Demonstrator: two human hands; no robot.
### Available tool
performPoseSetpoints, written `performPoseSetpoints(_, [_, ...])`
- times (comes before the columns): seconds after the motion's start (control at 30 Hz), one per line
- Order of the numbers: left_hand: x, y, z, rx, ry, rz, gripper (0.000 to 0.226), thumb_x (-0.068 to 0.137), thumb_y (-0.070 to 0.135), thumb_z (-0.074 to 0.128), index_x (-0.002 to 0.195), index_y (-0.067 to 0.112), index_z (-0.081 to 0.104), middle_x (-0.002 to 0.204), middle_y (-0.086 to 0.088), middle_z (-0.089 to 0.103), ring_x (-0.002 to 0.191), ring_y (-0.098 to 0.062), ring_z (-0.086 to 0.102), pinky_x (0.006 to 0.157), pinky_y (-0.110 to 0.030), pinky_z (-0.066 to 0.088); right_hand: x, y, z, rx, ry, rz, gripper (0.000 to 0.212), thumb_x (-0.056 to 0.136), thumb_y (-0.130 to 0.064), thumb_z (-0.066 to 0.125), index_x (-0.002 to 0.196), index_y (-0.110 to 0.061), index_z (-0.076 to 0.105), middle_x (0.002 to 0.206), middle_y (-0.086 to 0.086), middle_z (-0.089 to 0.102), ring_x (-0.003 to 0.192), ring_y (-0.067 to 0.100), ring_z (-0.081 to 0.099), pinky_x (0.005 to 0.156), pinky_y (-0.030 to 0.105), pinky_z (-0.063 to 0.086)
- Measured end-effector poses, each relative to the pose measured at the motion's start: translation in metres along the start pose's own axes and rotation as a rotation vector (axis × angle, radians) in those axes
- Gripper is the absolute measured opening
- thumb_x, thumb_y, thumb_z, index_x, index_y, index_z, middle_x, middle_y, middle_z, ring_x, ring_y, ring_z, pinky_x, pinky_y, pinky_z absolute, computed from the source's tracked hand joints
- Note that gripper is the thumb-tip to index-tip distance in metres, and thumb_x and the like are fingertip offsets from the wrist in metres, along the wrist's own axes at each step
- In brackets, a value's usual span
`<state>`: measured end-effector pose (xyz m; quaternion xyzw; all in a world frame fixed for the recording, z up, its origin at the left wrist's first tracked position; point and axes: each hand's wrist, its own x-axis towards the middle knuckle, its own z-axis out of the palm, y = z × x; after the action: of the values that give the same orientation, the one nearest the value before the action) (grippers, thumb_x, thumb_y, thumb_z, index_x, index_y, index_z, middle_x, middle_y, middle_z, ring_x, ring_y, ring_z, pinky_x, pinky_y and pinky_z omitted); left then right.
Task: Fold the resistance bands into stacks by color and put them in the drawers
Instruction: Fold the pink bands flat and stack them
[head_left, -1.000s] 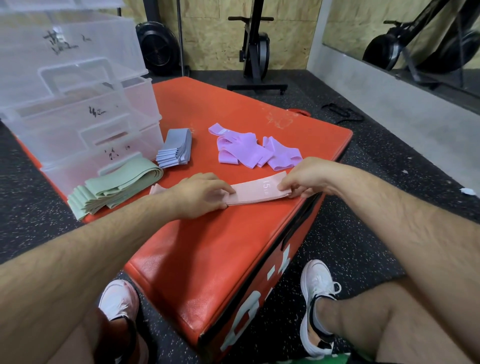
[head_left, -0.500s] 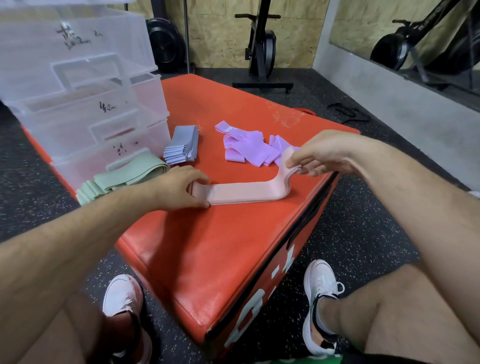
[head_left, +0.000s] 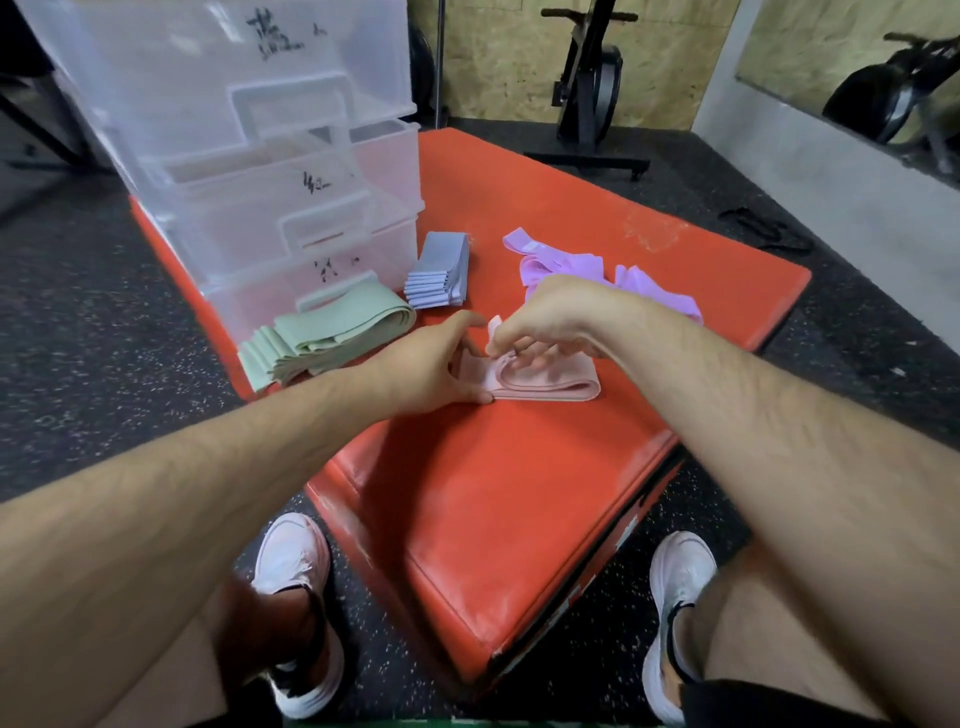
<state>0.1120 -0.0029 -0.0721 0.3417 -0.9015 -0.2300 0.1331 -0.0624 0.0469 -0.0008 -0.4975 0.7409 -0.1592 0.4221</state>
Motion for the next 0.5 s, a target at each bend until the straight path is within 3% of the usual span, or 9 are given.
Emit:
performPoseSetpoints(0.07, [0.000, -0.001, 0.000, -0.024, 0.015, 0.025, 0.087, 0.070, 0.032, 0.089, 0.140, 0.016, 0.039, 0.101, 0.007, 0.061, 0.084, -0.014, 0.058, 0.075, -0.024, 0.045, 0.006, -0.005, 0.010, -0.034, -0.007, -0.007, 0.012, 0.083, -0.024, 0.076, 0.085, -0.016, 0.068, 0.084, 0.000, 0.072, 0.057, 0.006, 0.066, 0.051, 0.013, 0.045])
performPoseSetpoints(0.13, [0.000, -0.002, -0.001, -0.035, 0.022, 0.039, 0.089, 0.068, 0.032, 0.089, 0.140, 0.017, 0.038, 0.099, 0.006, 0.061, 0.084, -0.014, 0.057, 0.074, -0.024, 0.043, 0.011, -0.008, 0.017, -0.091, -0.032, 0.013, 0.029, 0.077, -0.037, 0.077, 0.091, -0.012, 0.073, 0.083, 0.000, 0.075, 0.071, 0.015, 0.072, 0.071, 0.025, 0.053])
performPoseSetpoints(0.17, [0.001, -0.005, -0.001, -0.029, 0.021, 0.036, 0.089, 0.067, 0.035, 0.089, 0.140, 0.019, 0.039, 0.104, 0.003, 0.063, 0.089, -0.016, 0.059, 0.078, -0.026, 0.045, 0.012, -0.009, 0.019, -0.115, -0.039, 0.034, 0.034, 0.076, -0.039, 0.074, 0.093, -0.010, 0.074, 0.081, 0.001, 0.075, 0.073, 0.018, 0.072, 0.073, 0.028, 0.054])
performPoseSetpoints(0.23, [0.002, -0.010, -0.002, -0.007, 0.007, 0.044, 0.085, 0.064, 0.049, 0.087, 0.134, 0.024, 0.045, 0.116, 0.000, 0.061, 0.102, -0.017, 0.058, 0.088, -0.032, 0.047, 0.012, -0.010, 0.019, -0.146, -0.075, 0.037, 0.025, 0.086, -0.028, 0.068, 0.097, -0.007, 0.071, 0.076, 0.004, 0.069, 0.060, 0.016, 0.065, 0.056, 0.022, 0.050])
performPoseSetpoints(0.3, [0.001, -0.012, -0.004, 0.006, -0.014, 0.046, 0.074, 0.064, 0.063, 0.080, 0.123, 0.028, 0.054, 0.114, 0.002, 0.058, 0.103, -0.014, 0.055, 0.090, -0.029, 0.046, 0.008, -0.008, 0.015, -0.221, -0.093, 0.016, 0.018, 0.094, -0.019, 0.059, 0.102, -0.006, 0.070, 0.072, 0.003, 0.064, 0.052, 0.012, 0.056, 0.045, 0.020, 0.041])
performPoseSetpoints(0.43, [0.002, -0.006, -0.003, 0.064, 0.022, 0.053, 0.042, 0.082, 0.060, 0.067, 0.104, 0.024, 0.064, 0.097, 0.004, 0.058, 0.089, -0.011, 0.056, 0.083, -0.029, 0.048, -0.007, 0.001, 0.003, -0.304, -0.148, -0.079, 0.030, 0.095, -0.010, 0.051, 0.109, -0.024, 0.074, 0.069, -0.003, 0.058, 0.053, 0.011, 0.050, 0.049, 0.023, 0.039])
performPoseSetpoints(0.5, [0.003, -0.003, -0.002, 0.079, 0.026, 0.045, 0.035, 0.086, 0.053, 0.066, 0.101, 0.021, 0.063, 0.091, 0.003, 0.058, 0.082, -0.012, 0.055, 0.078, -0.030, 0.047, -0.012, 0.008, -0.007, -0.355, -0.074, -0.112, 0.026, 0.094, -0.015, 0.057, 0.104, -0.029, 0.076, 0.072, -0.005, 0.061, 0.060, 0.011, 0.053, 0.052, 0.023, 0.043])
